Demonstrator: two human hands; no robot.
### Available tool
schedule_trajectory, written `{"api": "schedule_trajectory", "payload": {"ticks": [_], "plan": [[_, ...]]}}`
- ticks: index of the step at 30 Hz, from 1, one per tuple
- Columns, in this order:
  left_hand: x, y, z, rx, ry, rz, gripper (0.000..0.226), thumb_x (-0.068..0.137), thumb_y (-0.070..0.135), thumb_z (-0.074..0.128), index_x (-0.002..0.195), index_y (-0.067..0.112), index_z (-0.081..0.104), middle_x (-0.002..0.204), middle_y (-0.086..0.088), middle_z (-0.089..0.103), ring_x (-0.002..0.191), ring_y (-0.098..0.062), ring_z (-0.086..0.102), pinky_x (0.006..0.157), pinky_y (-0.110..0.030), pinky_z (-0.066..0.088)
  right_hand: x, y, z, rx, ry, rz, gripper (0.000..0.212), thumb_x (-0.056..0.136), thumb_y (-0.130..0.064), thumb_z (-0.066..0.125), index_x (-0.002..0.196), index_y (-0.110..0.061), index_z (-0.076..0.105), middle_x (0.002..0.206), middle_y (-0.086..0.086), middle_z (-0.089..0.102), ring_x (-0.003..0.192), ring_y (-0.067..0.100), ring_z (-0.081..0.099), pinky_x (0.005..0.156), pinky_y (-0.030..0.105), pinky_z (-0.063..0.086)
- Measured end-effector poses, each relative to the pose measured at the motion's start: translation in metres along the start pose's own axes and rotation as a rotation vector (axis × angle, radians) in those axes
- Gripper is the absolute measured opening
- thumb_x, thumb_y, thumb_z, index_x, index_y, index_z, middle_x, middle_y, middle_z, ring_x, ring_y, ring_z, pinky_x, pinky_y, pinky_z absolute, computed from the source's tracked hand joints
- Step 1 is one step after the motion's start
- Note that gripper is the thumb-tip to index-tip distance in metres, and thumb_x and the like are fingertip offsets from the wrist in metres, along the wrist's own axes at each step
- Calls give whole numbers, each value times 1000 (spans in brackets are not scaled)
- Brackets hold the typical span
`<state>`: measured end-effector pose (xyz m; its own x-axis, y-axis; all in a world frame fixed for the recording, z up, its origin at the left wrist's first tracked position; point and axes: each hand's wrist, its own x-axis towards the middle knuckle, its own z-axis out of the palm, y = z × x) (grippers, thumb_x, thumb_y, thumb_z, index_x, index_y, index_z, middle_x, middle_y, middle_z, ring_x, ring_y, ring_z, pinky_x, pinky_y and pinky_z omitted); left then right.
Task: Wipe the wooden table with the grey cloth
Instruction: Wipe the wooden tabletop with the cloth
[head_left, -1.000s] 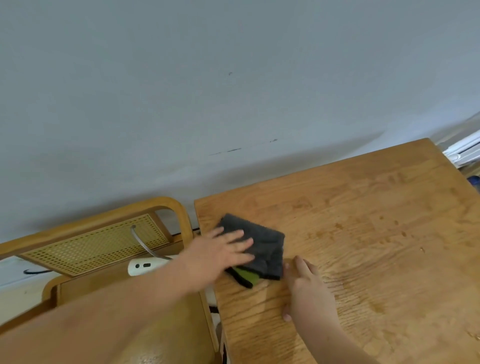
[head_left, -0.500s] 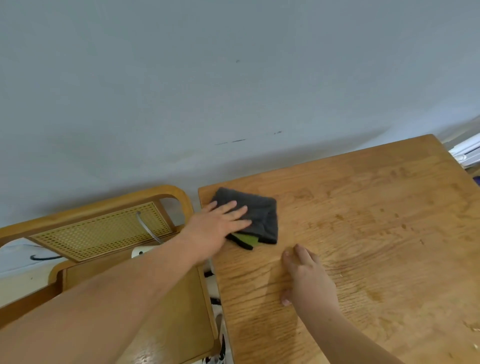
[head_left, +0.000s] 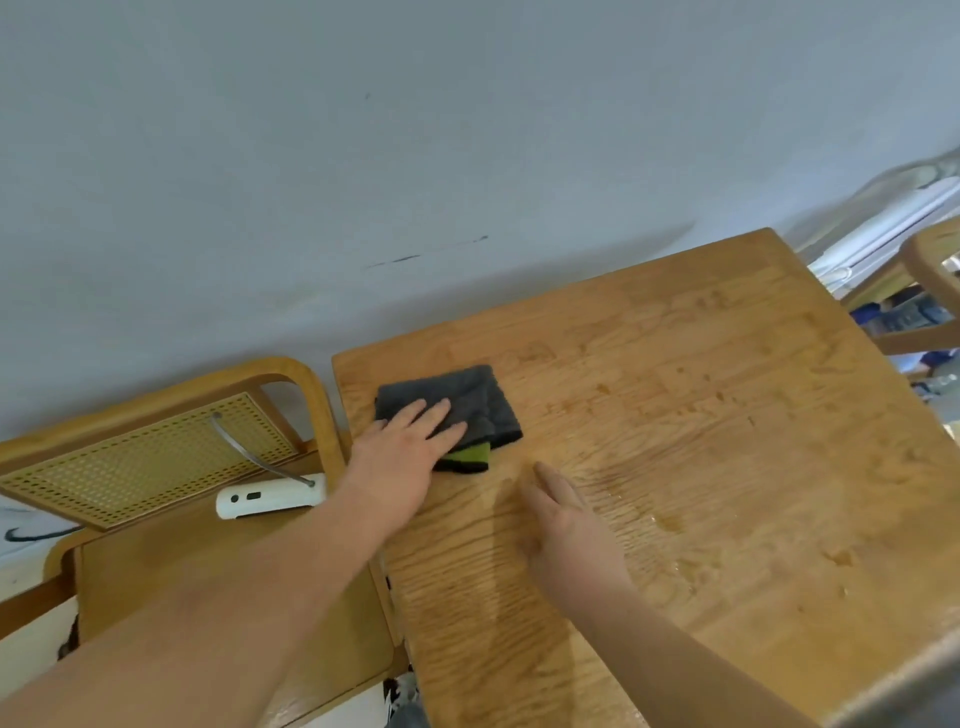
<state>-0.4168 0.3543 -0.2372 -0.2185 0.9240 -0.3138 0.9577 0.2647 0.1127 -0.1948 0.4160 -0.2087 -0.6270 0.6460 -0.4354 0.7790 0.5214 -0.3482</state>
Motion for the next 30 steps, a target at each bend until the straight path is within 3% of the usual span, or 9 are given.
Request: {"api": "schedule_trajectory", "payload": {"ticks": [3,8,12,14,16,20,23,27,30], "plan": [[-15,70,8,-96,39,-167,77,97,11,55,159,38,17,171,2,4,152,-29,11,116,-49,28,-39,19,-1,88,97,76,45,97,-25,62,141,-29,58,140,-11,49,130,14,49,99,30,50],[-41,121,22,81,-64,261,69,101,23,53,158,38,18,168,-3,9,144,-35,21,109,-47,33,-87,62,-17,235,118,252,22,95,-17,61,103,-31,75,94,-15,66,82,11,65,64,25,51],[-23,123,17,-71,12,-12,61,98,25,56,151,42,31,155,-1,25,131,-30,29,94,-41,47,-117,102,-28,358,176,442,24,92,-45,66,73,-32,64,71,-12,65,67,8,63,55,28,47],[-24,150,18,-149,60,-173,61,97,23,58,151,39,35,152,-2,27,127,-31,30,91,-41,51,-133,130,-24,334,192,482,23,97,-48,60,81,-33,65,82,-11,63,76,12,65,62,33,52],[-36,189,24,-164,55,-241,60,97,22,57,152,34,35,148,-5,27,125,-32,30,90,-40,52,-148,160,-22,213,194,475,18,96,-41,63,111,-32,69,113,-9,59,100,18,64,75,36,55],[-69,242,44,-42,-81,125,72,95,19,58,157,31,22,149,-6,23,126,-32,30,84,-37,53,-165,210,-30,53,12,541,96,75,-49,85,154,-30,33,158,1,26,145,27,31,100,45,51],[-57,224,35,12,-97,186,60,100,35,52,154,41,26,145,-1,31,127,-27,35,88,-38,48,-172,226,-31,12,-66,577,122,60,-58,91,155,-27,21,162,4,14,149,28,19,100,48,51],[-52,250,34,-110,45,-247,59,98,35,52,153,41,33,136,1,36,120,-26,38,93,-40,49,-184,235,-7,-42,-25,541,118,57,-65,87,148,-21,25,151,2,30,142,26,28,94,39,54],[-79,307,52,-180,-23,-195,65,98,29,54,156,35,26,136,-1,31,116,-26,36,81,-35,54,-186,237,2,-98,-28,515,111,69,-63,84,152,-16,26,154,6,29,145,27,26,92,33,56]]}}
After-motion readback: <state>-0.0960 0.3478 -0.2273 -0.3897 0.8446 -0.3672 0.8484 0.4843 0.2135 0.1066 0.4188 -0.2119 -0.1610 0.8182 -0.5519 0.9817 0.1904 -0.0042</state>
